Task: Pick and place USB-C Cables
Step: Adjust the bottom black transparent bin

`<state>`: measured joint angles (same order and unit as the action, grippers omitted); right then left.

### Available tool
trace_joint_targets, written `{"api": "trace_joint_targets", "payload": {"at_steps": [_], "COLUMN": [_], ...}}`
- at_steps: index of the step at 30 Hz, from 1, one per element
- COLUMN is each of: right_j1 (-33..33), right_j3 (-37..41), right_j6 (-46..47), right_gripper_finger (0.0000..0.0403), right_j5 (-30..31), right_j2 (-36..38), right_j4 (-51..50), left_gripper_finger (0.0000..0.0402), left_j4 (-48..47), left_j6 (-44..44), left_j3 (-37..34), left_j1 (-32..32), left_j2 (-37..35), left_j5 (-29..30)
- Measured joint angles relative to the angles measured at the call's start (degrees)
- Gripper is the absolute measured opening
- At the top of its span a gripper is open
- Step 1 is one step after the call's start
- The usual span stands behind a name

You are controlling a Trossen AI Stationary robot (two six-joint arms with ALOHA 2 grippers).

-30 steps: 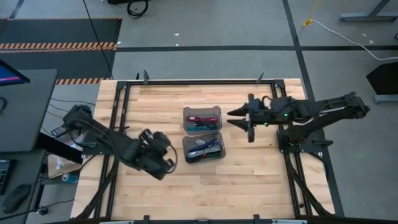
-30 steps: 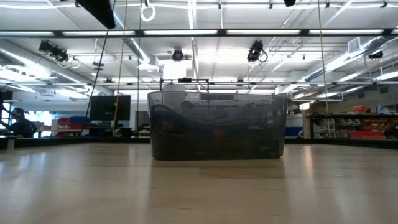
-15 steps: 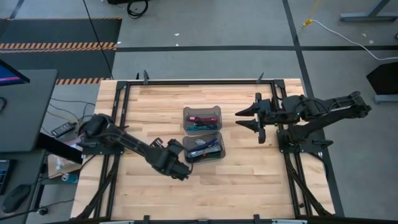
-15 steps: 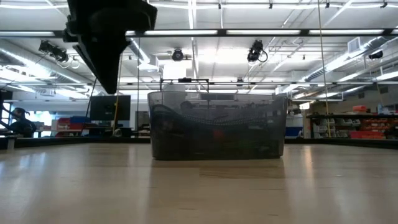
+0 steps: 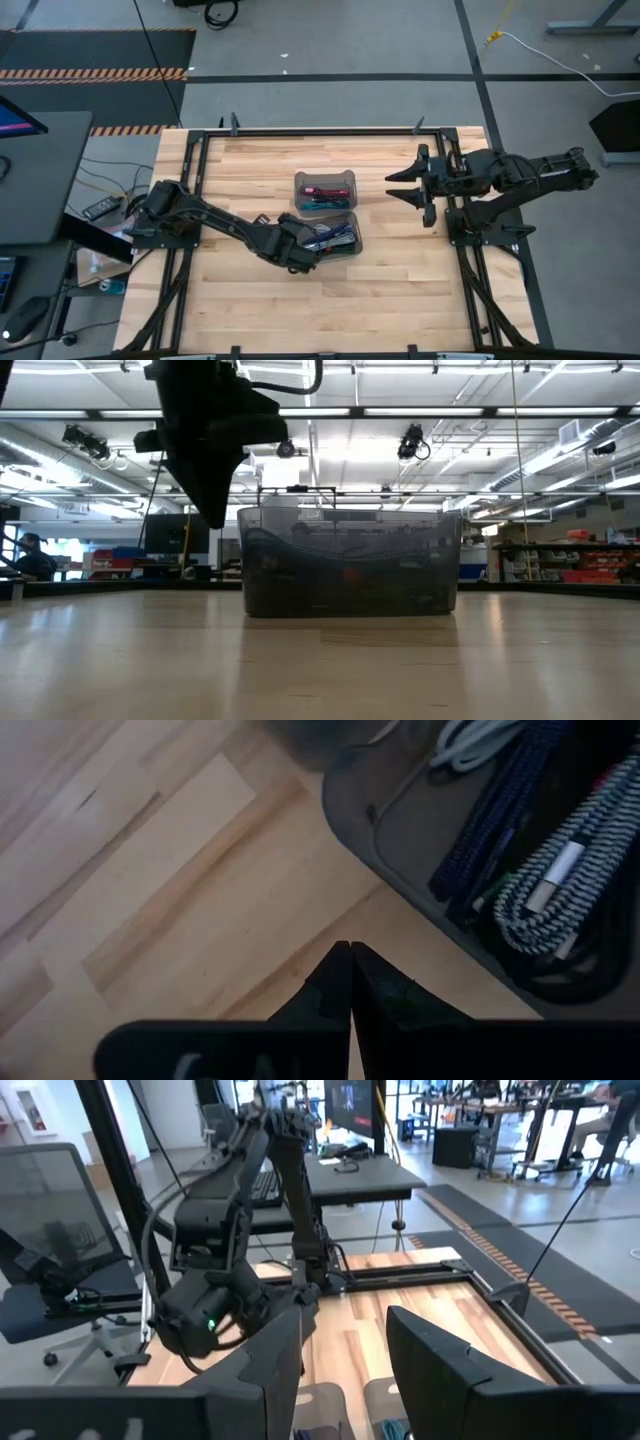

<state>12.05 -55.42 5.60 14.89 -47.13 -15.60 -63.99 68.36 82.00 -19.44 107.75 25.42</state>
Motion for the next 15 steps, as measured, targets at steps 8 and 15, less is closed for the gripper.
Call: {"api": "trace_joint_targets", "payload": {"at_steps": [8, 15], "right_j1": [0.00, 0.00], "right_j3": [0.00, 0.00], "right_j6": [-1.21, -1.33], "right_gripper_finger": [0.0155, 0.0155], "right_j5": [-0.01, -0.01], "right_j2": [2.50, 2.95], "right_j4": [-0.08, -0.52], "left_gripper_finger": [0.0004, 0.0004], "left_j4": [1.60, 2.23], "left_j6": [-0.59, -1.55], "left_j3": [0.00, -0.04], "left_j1": [0.65, 1.36], "left_j2": [2.08, 2.97], "left_j5": [-1.02, -1.73]}}
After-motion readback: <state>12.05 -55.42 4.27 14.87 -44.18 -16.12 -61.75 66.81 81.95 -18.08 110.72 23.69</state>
